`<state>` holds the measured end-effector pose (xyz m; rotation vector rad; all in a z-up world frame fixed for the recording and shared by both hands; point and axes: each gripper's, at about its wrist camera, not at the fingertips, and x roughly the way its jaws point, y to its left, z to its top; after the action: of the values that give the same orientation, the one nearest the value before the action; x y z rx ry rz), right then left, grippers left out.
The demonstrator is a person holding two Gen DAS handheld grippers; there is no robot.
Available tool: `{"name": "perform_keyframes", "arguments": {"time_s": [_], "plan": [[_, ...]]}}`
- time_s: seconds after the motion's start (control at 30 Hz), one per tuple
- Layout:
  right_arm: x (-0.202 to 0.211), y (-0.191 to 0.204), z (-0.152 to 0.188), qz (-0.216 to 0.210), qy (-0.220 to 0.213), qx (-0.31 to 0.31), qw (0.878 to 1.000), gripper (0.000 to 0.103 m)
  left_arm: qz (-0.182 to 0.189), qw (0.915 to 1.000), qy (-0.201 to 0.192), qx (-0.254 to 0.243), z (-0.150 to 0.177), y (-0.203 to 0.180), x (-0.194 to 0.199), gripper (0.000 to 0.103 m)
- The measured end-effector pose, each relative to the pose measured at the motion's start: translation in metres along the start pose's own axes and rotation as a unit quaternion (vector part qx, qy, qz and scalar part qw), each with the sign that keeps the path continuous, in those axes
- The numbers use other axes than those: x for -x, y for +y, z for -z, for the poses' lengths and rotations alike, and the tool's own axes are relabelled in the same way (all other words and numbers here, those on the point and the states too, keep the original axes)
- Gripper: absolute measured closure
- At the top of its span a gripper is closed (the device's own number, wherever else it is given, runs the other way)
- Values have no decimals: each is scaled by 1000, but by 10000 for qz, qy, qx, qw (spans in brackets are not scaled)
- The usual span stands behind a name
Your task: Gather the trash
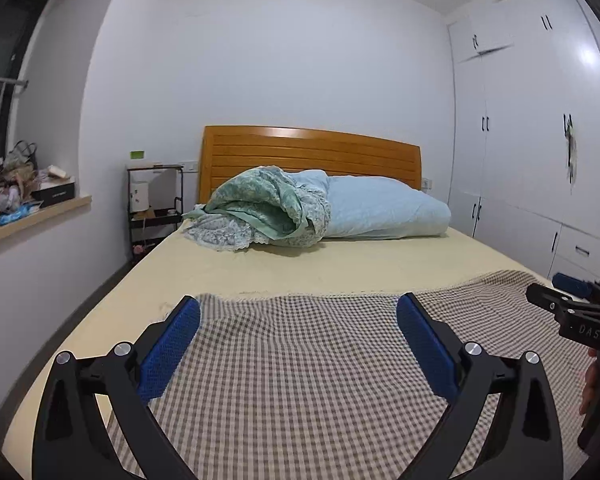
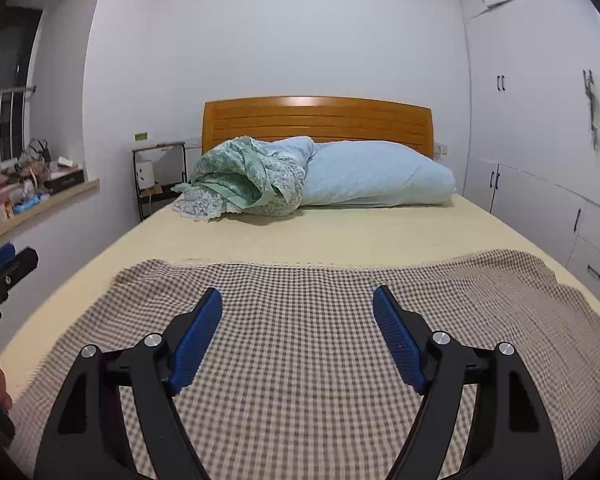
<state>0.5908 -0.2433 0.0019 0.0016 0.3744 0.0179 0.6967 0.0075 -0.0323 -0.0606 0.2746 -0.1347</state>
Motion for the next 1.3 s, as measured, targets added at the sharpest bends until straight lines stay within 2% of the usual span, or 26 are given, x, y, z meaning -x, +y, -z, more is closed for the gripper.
{"name": "perform_keyframes", "arguments": {"time_s": [0.27,0.33,0.4,0.63,0.77,0.97,1.17,1.3], "plan": [[102,7,26,76,-110,75,9999,20,13,10000,-73,-29,12,-13,120,7],[131,11,39,38,-68,101,9999,15,55,9998,-169,-107,15,-18,157,7],[152,16,48,75,-133,118,9998,15,78,9995,-243,-202,18,-23,190,7],[238,31,86,38,-272,126,9995,15,125,9995,-294,39,37,-29,302,7],[275,38,110,102,-136,-76,9998,15,210,9995,-219,92,57,-34,353,7],[326,49,138,298,-95,35,9995,15,33,9986,-429,-306,86,-41,433,7],[383,62,169,407,-83,198,9989,15,-173,9986,-468,-201,118,-37,516,7],[417,76,182,520,-97,576,9969,15,-342,9980,-477,-214,139,-43,567,7]]}}
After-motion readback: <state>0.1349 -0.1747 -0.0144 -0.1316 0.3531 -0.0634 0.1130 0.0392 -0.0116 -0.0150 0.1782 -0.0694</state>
